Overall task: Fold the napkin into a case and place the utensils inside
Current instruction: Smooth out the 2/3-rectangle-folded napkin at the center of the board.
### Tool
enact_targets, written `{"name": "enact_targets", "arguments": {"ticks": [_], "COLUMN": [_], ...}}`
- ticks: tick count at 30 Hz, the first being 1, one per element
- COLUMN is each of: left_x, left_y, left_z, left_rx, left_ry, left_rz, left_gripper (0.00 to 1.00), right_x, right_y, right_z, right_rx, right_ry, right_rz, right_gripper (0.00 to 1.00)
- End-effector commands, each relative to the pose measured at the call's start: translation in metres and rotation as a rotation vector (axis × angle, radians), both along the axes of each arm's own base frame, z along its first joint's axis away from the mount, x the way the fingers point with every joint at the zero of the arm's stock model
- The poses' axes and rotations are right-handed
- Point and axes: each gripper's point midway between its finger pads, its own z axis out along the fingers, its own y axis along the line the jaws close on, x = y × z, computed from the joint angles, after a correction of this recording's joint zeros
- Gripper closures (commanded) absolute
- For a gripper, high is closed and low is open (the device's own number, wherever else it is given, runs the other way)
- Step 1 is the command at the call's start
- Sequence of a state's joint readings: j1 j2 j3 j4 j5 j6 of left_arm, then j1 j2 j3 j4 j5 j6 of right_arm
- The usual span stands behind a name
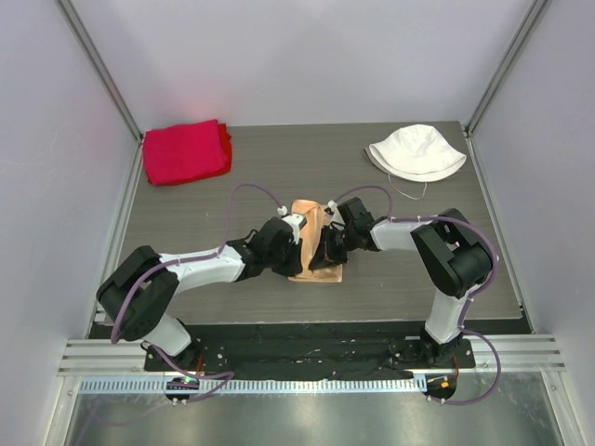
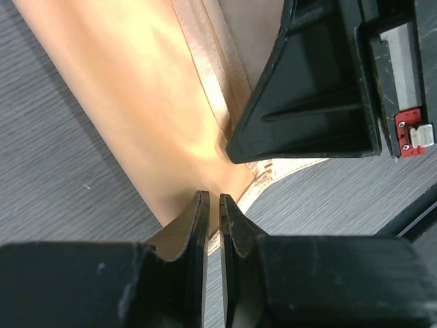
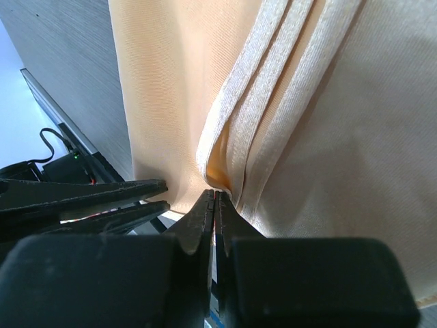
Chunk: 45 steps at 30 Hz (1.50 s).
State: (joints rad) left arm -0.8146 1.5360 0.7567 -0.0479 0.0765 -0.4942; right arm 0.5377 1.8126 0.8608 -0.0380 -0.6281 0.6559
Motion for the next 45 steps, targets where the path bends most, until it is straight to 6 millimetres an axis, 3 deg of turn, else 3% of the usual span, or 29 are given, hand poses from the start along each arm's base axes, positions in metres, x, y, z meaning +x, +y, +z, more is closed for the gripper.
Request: {"name": "enact_targets", "arguments": {"ticks": [1,4,11,14,18,22,25,31,33,38,45], "left_x": [0.014,0.012,0.006,0.004,0.004,0.004,0.001,-0.001,0.004,0.005,-0.012], "left_y": [-0.003,0.002,0.007,0.006,0.005,-0.003,-0.005,0.011,0.013,0.013,0.016], "left_z": [0.019,0.015,-0.007,-0.009,-0.009,-0.009,-0.008,0.021,0.032,0.026,-0.011], "left_rx": [-0.070,-0.067,-0.065,-0.078,-0.091,-0.127,-0.154,-0.149,-0.147,-0.139,-0.159], "left_ry": [-0.060,-0.049,-0.002,-0.001,-0.003,0.013,0.023,-0.025,-0.042,-0.023,0.054], "left_rz": [0.024,0.031,0.051,0.052,0.052,0.056,0.062,0.096,0.102,0.104,0.107], "left_gripper": [0.85,0.85,0.87,0.87,0.87,0.86,0.85,0.83,0.83,0.84,0.87], "right_x": [0.007,0.006,0.026,0.032,0.032,0.026,0.020,0.019,0.019,0.025,0.041], "right_y": [0.007,0.009,0.019,0.024,0.028,0.022,0.017,0.011,0.011,0.014,0.019], "right_z": [0.016,0.019,0.058,0.062,0.045,0.029,0.013,-0.006,-0.006,0.008,0.029], "right_rx": [0.005,0.003,0.021,0.030,0.024,0.003,-0.026,-0.064,-0.062,-0.043,-0.022], "right_ry": [-0.064,-0.069,-0.156,-0.160,-0.117,-0.098,-0.073,-0.062,-0.061,-0.086,-0.121], "right_rz": [0.021,0.033,0.028,0.034,0.040,0.037,0.036,0.032,0.035,0.022,0.009], "right_gripper": [0.91,0.88,0.73,0.68,0.68,0.73,0.83,0.91,0.92,0.92,0.92]}}
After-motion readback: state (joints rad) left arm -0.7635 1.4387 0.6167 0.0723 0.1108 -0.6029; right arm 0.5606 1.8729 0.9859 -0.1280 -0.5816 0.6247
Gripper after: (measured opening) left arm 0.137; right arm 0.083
